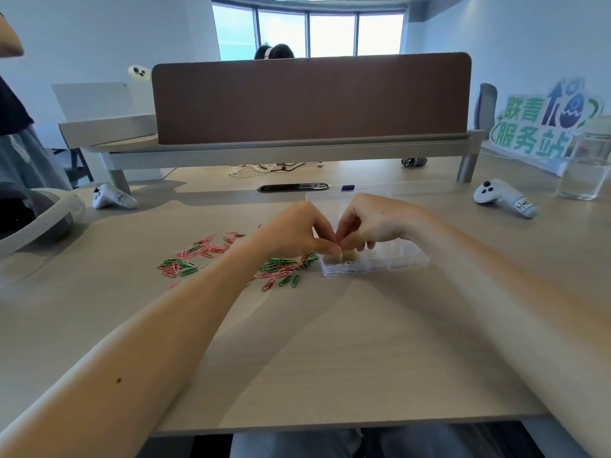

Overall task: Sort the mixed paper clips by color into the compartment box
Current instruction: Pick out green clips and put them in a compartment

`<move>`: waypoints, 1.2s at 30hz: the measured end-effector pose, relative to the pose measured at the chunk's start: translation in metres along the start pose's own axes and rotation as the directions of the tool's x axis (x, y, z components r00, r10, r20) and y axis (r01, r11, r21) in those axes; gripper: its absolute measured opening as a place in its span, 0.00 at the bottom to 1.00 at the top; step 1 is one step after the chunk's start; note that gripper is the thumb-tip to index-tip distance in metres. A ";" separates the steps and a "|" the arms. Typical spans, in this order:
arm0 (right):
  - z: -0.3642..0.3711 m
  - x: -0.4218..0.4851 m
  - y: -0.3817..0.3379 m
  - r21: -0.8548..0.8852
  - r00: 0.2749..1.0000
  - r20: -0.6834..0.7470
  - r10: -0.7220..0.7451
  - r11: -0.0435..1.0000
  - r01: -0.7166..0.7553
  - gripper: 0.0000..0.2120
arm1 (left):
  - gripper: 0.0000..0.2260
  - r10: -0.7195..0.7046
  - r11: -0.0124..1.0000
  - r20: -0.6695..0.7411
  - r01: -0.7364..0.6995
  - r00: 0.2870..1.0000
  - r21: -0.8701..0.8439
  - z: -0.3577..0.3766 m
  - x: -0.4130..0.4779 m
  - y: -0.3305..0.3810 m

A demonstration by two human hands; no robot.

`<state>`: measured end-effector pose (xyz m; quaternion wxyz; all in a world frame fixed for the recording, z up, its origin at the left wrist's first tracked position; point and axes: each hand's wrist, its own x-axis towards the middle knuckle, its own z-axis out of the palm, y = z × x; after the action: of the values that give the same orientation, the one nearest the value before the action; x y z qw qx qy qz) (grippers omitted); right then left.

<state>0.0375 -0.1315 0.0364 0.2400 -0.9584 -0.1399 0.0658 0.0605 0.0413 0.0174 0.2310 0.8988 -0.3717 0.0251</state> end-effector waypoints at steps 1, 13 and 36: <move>0.001 0.002 -0.002 -0.001 1.000 -0.018 -0.009 1.000 0.009 0.04 | 0.06 -0.009 1.000 -0.014 0.009 1.000 0.008 -0.004 0.000 -0.005; 0.028 0.051 -0.048 -0.057 0.982 -0.113 -0.152 0.988 0.146 0.05 | 0.06 -0.426 0.887 -0.030 0.424 0.904 0.181 -0.071 -0.047 -0.110; 0.035 0.070 -0.036 -0.347 0.998 0.019 0.054 0.937 -0.044 0.05 | 0.05 -0.560 0.814 0.184 0.494 0.808 0.306 -0.074 -0.068 -0.112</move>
<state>0.0885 -0.0646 0.0185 0.0638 -0.9878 -0.1290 0.0598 0.0972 0.1876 0.0243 0.0647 0.9830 -0.1270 -0.1156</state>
